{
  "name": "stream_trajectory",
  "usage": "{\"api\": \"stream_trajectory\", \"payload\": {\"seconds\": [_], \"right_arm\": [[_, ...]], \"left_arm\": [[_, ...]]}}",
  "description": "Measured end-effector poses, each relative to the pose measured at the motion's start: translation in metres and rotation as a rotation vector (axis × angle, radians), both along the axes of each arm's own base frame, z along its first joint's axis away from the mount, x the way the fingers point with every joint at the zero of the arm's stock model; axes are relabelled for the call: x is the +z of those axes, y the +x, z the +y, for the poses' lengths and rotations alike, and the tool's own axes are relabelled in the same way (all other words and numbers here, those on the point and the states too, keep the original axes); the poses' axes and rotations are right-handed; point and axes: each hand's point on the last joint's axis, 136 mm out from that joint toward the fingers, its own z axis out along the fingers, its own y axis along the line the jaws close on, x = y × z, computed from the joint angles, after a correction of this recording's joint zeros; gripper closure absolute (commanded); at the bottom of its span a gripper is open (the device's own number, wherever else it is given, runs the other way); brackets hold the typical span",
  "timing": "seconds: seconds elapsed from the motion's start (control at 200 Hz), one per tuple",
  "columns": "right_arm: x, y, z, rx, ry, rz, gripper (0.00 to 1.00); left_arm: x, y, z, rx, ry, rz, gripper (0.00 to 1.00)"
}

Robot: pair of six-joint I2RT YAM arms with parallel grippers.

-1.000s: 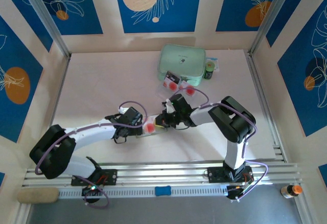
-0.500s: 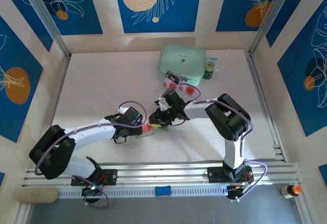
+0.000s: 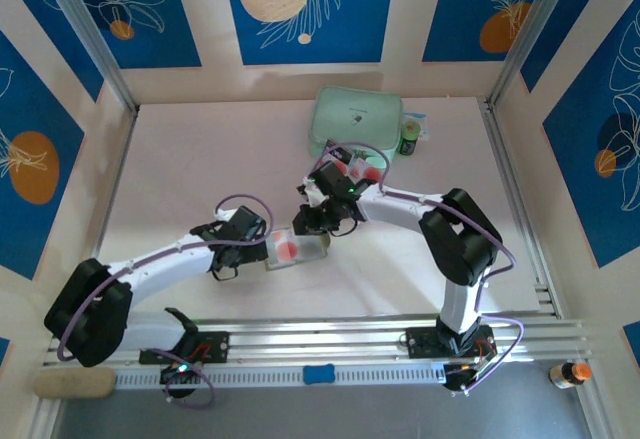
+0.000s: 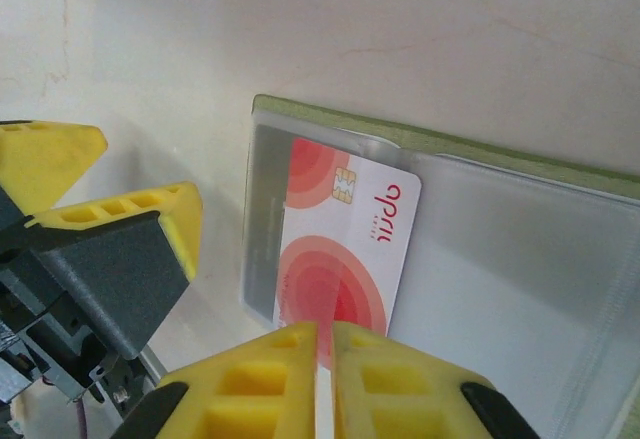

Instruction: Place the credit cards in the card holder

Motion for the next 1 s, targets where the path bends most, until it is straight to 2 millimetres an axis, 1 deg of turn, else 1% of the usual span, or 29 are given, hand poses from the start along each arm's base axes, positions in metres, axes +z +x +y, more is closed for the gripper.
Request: {"api": "stream_trajectory", "payload": {"seconds": [0.14,0.355,0.525,0.665,0.84,1.0], "right_arm": [[-0.013,-0.002,0.003,0.013,-0.047,0.011,0.9],[-0.029,-0.002,0.005,0.024,-0.103,0.023,0.91],[-0.033,-0.001,0.006,0.032,-0.13,0.014,0.91],[-0.039,-0.005,0.011,0.045,-0.148,0.02,0.91],[-0.04,-0.011,0.026,0.076,-0.145,0.016,0.93],[-0.04,-0.018,0.035,0.098,-0.142,0.019,0.94]], "left_arm": [[-0.008,-0.004,0.007,0.017,0.027,0.038,0.0],[-0.017,-0.006,0.011,0.024,0.049,0.069,0.0],[-0.02,-0.004,0.008,0.018,0.048,0.073,0.0],[-0.021,-0.002,0.007,0.01,0.052,0.08,0.0],[-0.021,-0.002,0.006,0.003,0.055,0.084,0.0],[-0.021,-0.002,0.006,0.003,0.053,0.085,0.0]]}}
